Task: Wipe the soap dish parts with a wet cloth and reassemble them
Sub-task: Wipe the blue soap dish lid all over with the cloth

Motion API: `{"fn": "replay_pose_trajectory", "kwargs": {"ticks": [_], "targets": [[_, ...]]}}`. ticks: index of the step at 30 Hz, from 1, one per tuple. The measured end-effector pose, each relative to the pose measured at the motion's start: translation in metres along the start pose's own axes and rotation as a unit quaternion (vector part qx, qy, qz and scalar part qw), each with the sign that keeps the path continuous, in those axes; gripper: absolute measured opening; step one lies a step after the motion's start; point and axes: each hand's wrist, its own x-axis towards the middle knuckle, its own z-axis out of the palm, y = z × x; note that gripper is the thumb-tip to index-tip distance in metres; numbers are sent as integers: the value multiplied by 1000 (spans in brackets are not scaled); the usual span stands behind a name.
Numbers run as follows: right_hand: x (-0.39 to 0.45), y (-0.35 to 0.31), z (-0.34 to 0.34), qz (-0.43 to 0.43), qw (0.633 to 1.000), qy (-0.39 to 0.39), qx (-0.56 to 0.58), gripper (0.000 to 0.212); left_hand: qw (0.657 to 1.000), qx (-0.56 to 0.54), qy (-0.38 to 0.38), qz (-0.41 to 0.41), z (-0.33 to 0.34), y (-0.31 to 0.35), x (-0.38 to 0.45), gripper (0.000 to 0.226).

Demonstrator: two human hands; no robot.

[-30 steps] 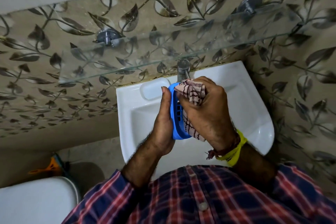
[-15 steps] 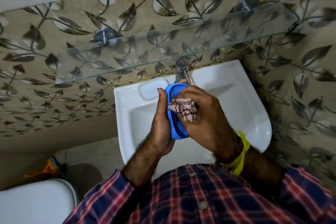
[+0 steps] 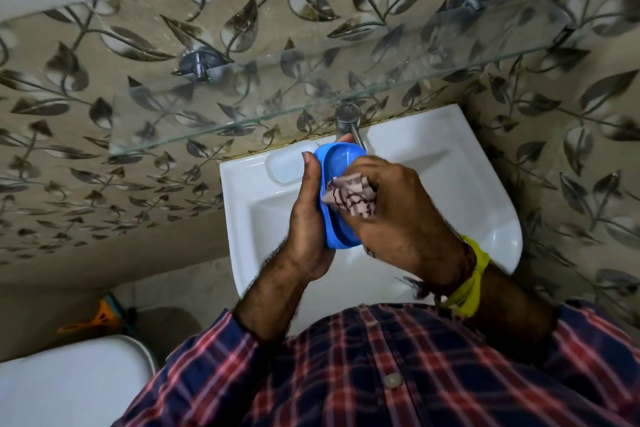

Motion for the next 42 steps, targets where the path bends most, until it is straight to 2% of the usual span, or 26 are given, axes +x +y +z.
{"fn": "replay_pose_trajectory", "kwargs": {"ticks": [2, 6, 10, 14, 18, 22, 25, 27, 29, 33, 37, 40, 42], "targets": [[-6, 0, -3, 9, 999, -35, -3, 11, 1000, 17, -12, 3, -1, 0, -1, 70], [0, 4, -1, -7, 1000, 21, 7, 10, 999, 31, 5, -2, 1, -2, 0, 74], [-8, 3, -3, -36, 997, -59, -43, 12, 999, 7, 28, 16, -1, 3, 0, 68], [2, 4, -10, -27, 1000, 0, -1, 6, 1000, 13, 14, 6, 6, 2, 1, 74], [-4, 3, -11, -26, 993, -97, -62, 13, 1000, 16, 5, 22, 1, 7, 5, 65], [1, 6, -14, -7, 997, -59, -49, 15, 999, 41, 4, 21, 4, 6, 3, 68], [-3, -2, -14, -23, 989, -118, -89, 15, 998, 57, 9, 33, 3, 6, 2, 63], [-5, -4, -16, -1, 980, -140, -139, 17, 997, 64, 10, 33, 4, 6, 0, 61], [-3, -4, -17, 11, 980, -123, -159, 21, 998, 56, 21, 31, 4, 5, 0, 61], [-6, -8, -14, 12, 977, -134, -166, 16, 998, 51, 23, 24, 1, 5, 0, 69], [-4, -6, -13, 31, 983, -77, -161, 17, 998, 31, 42, 20, 1, 5, 2, 68], [-3, -7, -9, 21, 989, -101, -103, 20, 999, 29, 37, 21, -1, 12, 2, 76], [-3, -6, -12, 39, 987, -101, -122, 23, 999, 38, 29, 10, 0, 11, 1, 86]]}}
